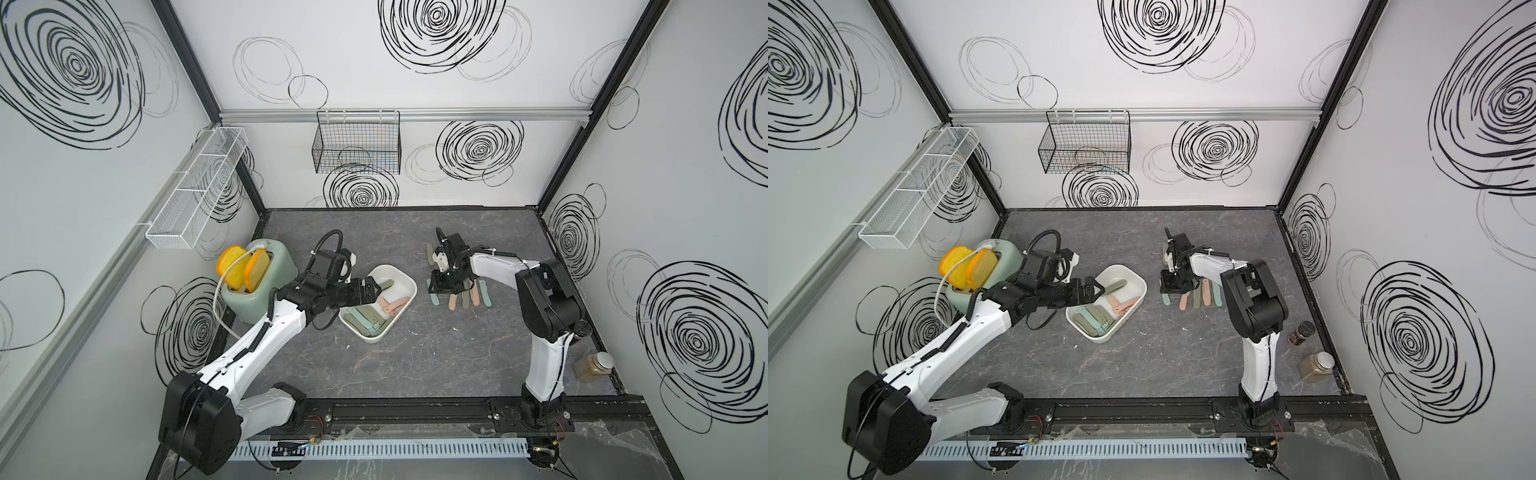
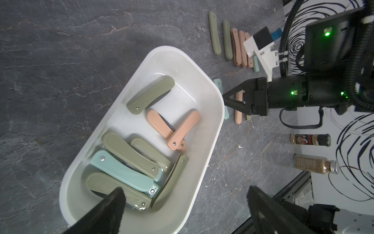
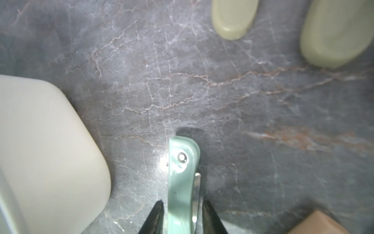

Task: Take the fruit knife out of the storage box
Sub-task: Place the fruit knife at the center of the board, then pick up the fruit knife from the storage box.

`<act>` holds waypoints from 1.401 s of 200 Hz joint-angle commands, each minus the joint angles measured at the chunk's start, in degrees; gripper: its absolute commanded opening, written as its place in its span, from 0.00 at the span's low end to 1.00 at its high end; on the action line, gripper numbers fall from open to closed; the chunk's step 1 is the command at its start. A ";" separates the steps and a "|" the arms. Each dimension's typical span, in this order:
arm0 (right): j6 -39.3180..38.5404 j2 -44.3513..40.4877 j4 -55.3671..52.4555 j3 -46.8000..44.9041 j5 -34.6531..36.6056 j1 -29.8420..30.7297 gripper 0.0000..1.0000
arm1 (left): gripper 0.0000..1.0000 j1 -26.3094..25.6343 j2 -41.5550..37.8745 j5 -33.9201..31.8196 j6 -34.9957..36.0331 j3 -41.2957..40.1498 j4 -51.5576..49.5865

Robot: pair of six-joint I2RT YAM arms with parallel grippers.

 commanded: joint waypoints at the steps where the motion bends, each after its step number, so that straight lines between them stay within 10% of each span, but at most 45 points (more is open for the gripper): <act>1: -0.83 -2.09 -4.09 2.14 5.61 -0.09 0.37 | 0.98 -0.11 -0.88 0.14 0.68 0.61 -0.15; 99: -5.28 -6.59 -9.03 12.08 11.76 11.72 0.44 | 0.98 0.58 -4.37 -1.75 -0.49 -0.33 -1.83; 280: -7.61 12.79 -10.82 24.19 15.85 27.60 0.53 | 0.98 4.54 -26.57 -1.52 -3.10 -7.03 -16.56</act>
